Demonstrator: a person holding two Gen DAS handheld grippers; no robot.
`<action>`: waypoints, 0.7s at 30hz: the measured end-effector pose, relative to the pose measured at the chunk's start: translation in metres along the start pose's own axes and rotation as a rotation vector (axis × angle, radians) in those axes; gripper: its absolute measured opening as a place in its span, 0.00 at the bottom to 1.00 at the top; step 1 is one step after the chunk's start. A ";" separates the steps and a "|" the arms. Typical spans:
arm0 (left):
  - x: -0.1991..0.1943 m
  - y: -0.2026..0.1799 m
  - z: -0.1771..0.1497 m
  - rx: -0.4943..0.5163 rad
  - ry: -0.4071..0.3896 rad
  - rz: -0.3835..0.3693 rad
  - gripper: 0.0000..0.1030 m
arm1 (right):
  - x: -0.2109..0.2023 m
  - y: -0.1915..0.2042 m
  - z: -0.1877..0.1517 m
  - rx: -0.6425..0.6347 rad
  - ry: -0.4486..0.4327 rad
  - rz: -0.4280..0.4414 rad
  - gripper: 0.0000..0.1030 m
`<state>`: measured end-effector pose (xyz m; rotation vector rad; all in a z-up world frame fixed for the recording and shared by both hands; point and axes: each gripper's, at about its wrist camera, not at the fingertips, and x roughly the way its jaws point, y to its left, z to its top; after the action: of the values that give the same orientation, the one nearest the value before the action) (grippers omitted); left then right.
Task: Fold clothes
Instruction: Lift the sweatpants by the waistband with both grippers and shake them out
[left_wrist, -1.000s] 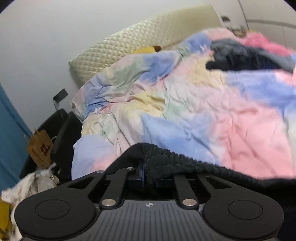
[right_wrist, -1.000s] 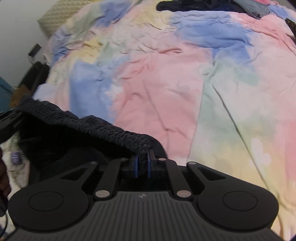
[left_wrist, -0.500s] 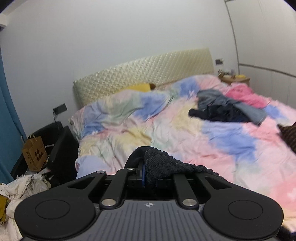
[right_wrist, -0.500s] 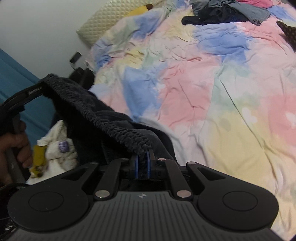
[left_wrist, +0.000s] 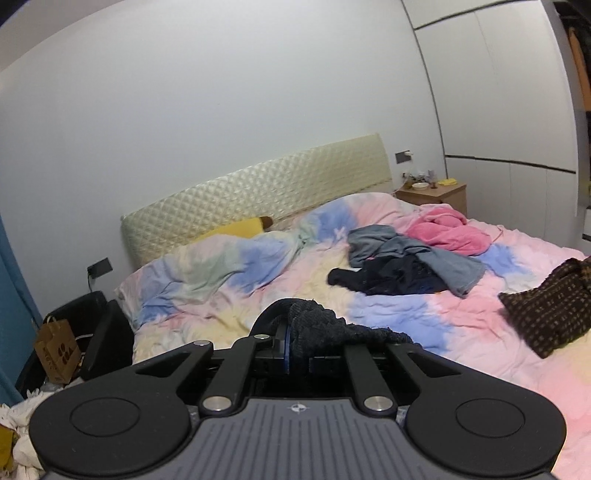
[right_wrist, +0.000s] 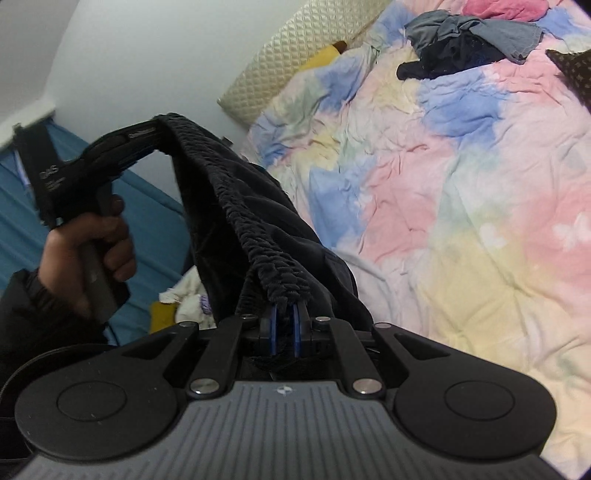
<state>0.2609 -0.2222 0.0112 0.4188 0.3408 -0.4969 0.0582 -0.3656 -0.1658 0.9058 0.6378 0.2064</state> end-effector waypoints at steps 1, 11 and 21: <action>0.003 -0.020 0.009 0.005 0.003 0.001 0.08 | -0.011 -0.010 0.007 -0.002 -0.003 0.011 0.08; 0.067 -0.236 0.074 0.036 0.062 -0.042 0.07 | -0.135 -0.140 0.092 -0.003 -0.051 0.012 0.08; 0.191 -0.419 0.050 0.136 0.193 -0.156 0.07 | -0.191 -0.308 0.140 0.150 -0.137 -0.104 0.07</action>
<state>0.2104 -0.6533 -0.1507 0.5773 0.5304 -0.6355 -0.0400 -0.7290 -0.2634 1.0182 0.5766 0.0027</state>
